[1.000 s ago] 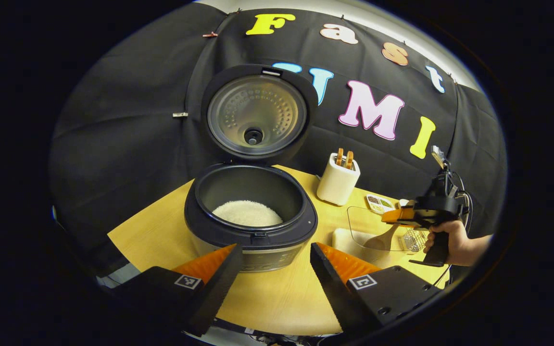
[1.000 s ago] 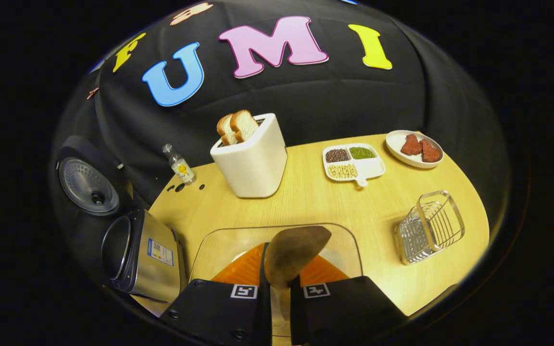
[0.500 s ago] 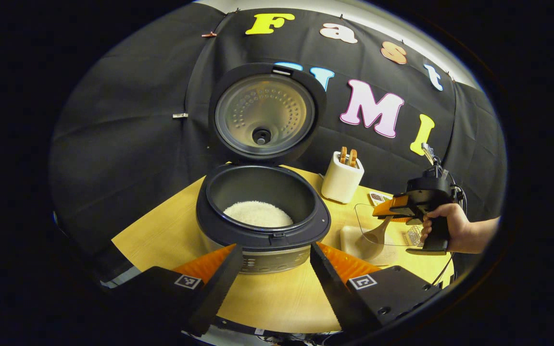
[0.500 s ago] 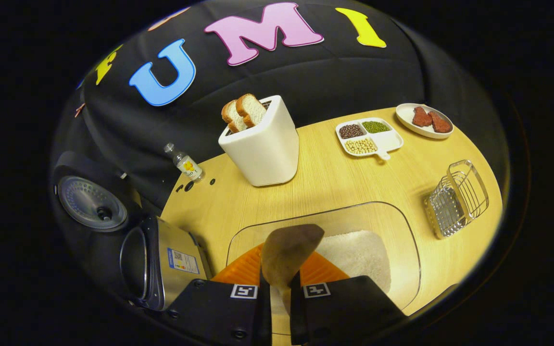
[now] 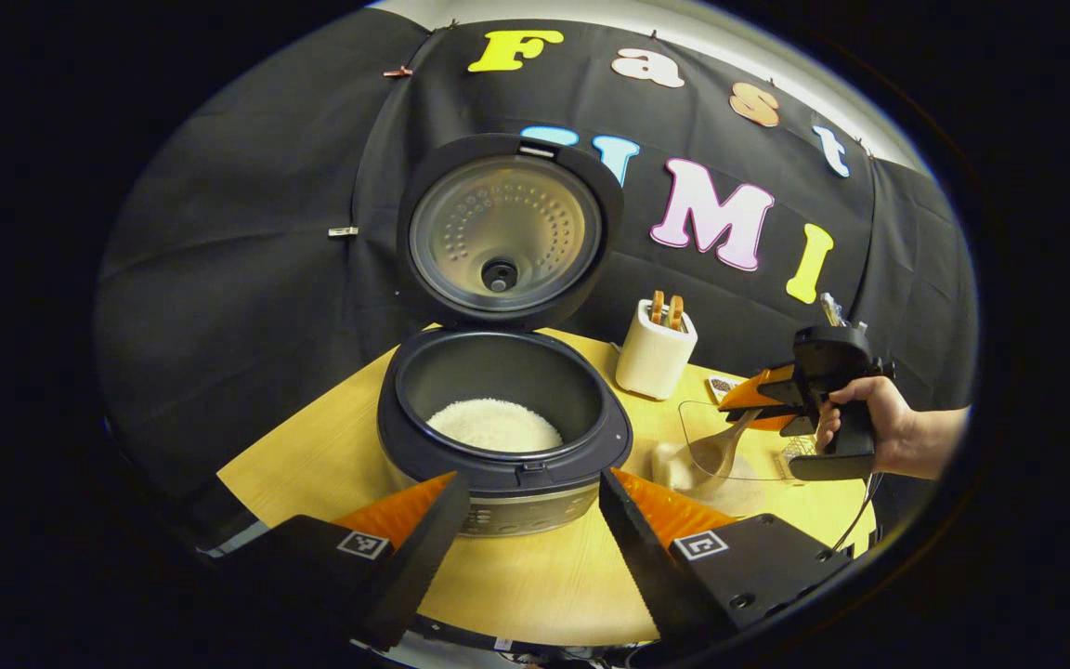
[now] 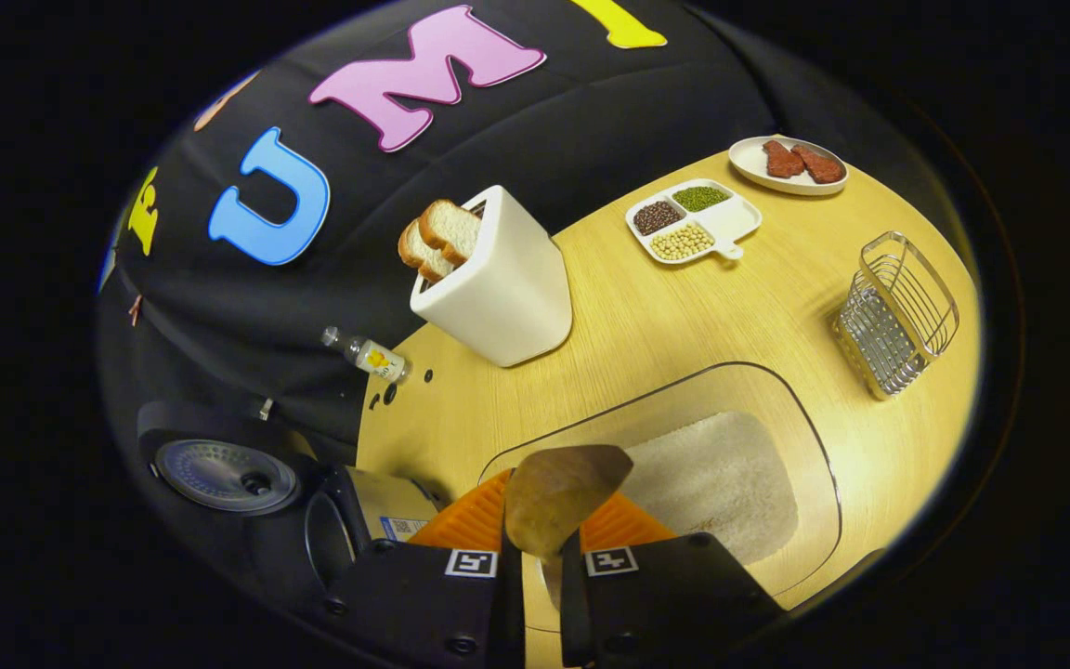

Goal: Close the left gripper, press the button to open the rice cooker; take a wooden spoon from the chopstick holder with the right hand, scoop a spoonful of rice and pour it into the rice cooker, then put the wooden spoon back into the chopstick holder.

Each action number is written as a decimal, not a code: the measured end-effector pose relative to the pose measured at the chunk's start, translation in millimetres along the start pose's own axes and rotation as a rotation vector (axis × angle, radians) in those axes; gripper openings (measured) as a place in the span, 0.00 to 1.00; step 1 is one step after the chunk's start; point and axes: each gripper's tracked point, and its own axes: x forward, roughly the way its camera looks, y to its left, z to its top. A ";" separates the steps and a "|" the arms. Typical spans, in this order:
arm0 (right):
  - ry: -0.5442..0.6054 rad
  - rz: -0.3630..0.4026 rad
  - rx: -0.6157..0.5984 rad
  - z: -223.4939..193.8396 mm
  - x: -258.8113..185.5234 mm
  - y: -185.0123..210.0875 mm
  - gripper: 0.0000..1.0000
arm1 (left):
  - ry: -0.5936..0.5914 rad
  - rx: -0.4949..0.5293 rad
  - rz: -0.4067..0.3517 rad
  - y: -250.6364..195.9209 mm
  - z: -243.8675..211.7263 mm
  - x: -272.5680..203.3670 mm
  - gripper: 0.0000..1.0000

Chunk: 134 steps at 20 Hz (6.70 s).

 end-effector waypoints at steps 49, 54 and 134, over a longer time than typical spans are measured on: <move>-0.243 0.537 -0.816 -86.0 -36.8 307.1 0.19 | -0.111 -0.079 0.153 118.6 51.4 -32.8 0.95; -0.208 0.630 -1.101 -134.0 -40.8 307.1 0.19 | -0.102 -0.088 0.163 124.4 48.3 -31.3 0.95; -0.614 -0.350 -0.448 70.1 -268.2 -151.4 0.99 | -0.645 0.318 0.107 -25.6 312.7 22.9 0.93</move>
